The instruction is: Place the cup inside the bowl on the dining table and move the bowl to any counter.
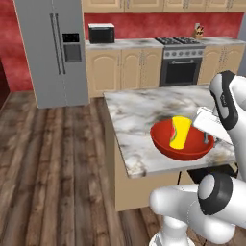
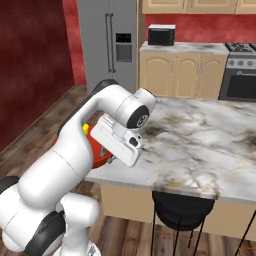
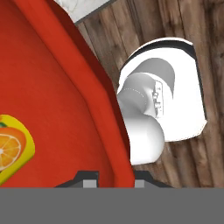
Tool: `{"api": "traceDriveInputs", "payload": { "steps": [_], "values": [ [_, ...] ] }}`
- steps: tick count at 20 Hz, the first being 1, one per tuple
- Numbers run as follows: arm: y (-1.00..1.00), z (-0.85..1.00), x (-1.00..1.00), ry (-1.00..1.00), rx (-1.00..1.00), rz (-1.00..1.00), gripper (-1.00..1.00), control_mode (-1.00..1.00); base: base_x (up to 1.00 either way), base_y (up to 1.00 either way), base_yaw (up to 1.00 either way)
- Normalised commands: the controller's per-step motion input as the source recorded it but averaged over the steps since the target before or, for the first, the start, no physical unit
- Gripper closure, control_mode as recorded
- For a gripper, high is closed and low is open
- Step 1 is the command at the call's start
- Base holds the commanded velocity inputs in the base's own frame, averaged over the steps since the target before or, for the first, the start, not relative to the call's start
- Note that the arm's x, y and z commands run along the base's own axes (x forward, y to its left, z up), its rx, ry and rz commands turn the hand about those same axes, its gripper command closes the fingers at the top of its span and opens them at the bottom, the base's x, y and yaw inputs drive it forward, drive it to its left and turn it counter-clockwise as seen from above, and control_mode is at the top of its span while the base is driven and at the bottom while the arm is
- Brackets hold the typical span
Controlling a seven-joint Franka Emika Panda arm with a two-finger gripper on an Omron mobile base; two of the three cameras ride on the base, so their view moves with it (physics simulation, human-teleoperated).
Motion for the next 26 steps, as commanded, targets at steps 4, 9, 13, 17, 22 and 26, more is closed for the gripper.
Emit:
{"api": "traceDriveInputs", "payload": {
  "steps": [4, 9, 13, 17, 22, 26],
  "values": [
    [0.0, 0.0, 0.0, 0.0, 0.0, 0.0, 1.0, 1.0, -0.07, 0.51, 0.0],
    [0.0, 0.0, 0.0, 0.0, 0.0, 0.0, 1.0, 1.0, -0.04, 0.56, 0.0],
    [0.0, 0.0, 0.0, 0.0, 0.0, 0.0, 1.0, 1.0, 0.0, 0.69, 0.0],
    [0.0, 0.0, 0.0, 0.0, 0.0, 0.0, 1.0, 1.0, 0.0, 0.69, 0.01],
    [0.0, 0.0, 0.0, 0.0, 0.0, 0.0, 1.0, 1.0, 0.0, 0.61, 0.01],
    [0.0, 0.0, 0.0, 0.0, 0.0, 0.0, 1.0, 1.0, 0.0, 0.57, 0.01]
  ]
}}
